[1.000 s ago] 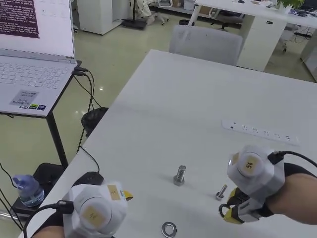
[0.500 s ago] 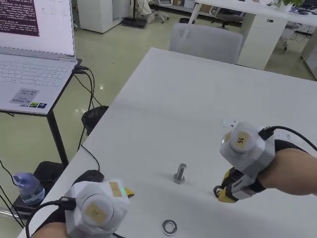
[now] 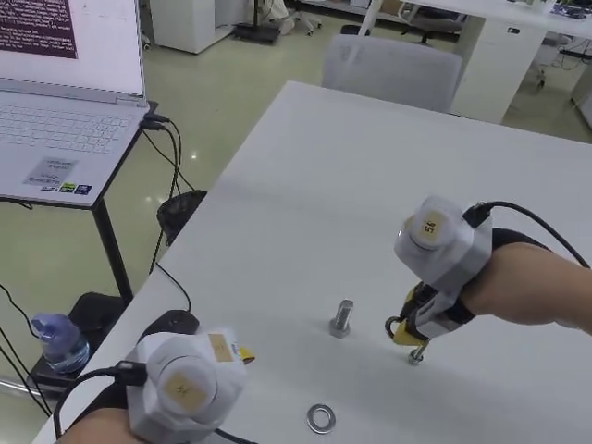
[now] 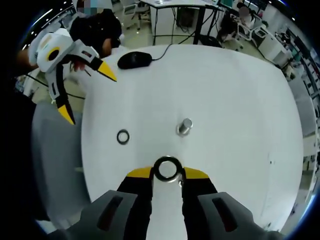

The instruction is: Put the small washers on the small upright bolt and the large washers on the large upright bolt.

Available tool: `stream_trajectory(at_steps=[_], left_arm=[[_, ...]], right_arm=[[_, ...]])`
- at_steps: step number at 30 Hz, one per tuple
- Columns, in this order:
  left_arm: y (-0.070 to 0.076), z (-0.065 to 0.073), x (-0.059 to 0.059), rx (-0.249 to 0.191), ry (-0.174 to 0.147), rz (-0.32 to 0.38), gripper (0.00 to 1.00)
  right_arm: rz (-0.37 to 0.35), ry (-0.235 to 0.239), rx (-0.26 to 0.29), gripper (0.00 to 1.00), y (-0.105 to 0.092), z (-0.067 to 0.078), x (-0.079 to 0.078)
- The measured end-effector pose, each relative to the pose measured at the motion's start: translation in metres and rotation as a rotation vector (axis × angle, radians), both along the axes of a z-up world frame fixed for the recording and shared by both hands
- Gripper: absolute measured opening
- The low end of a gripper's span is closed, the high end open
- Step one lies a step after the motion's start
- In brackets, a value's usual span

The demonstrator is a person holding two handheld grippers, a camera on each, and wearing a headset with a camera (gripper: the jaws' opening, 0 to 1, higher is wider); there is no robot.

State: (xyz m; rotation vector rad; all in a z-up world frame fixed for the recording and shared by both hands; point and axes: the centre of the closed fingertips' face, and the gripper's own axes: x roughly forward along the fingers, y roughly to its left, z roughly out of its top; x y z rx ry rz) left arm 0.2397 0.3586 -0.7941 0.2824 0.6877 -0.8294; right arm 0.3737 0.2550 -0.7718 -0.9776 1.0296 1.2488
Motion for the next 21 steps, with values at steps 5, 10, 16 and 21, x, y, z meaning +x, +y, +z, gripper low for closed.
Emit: stream_trajectory(at_steps=[5, 10, 16, 21], left_arm=[[-0.001, -0.001, 0.0, -0.002, 0.003, -0.001, 0.77], [-0.001, -0.001, -0.001, -0.005, 0.003, 0.003, 0.77], [-0.001, -0.003, -0.001, -0.005, 0.004, 0.003, 0.77], [-0.001, -0.003, -0.001, -0.006, 0.005, 0.005, 0.77]], right_arm=[[0.008, 0.001, -0.001, 0.21, 0.008, -0.003, 0.007], [0.015, 0.001, 0.0, 0.21, 0.015, -0.005, 0.012], [0.019, 0.001, 0.001, 0.21, 0.022, -0.008, 0.017], [0.017, -0.001, 0.008, 0.21, 0.031, -0.009, 0.023]])
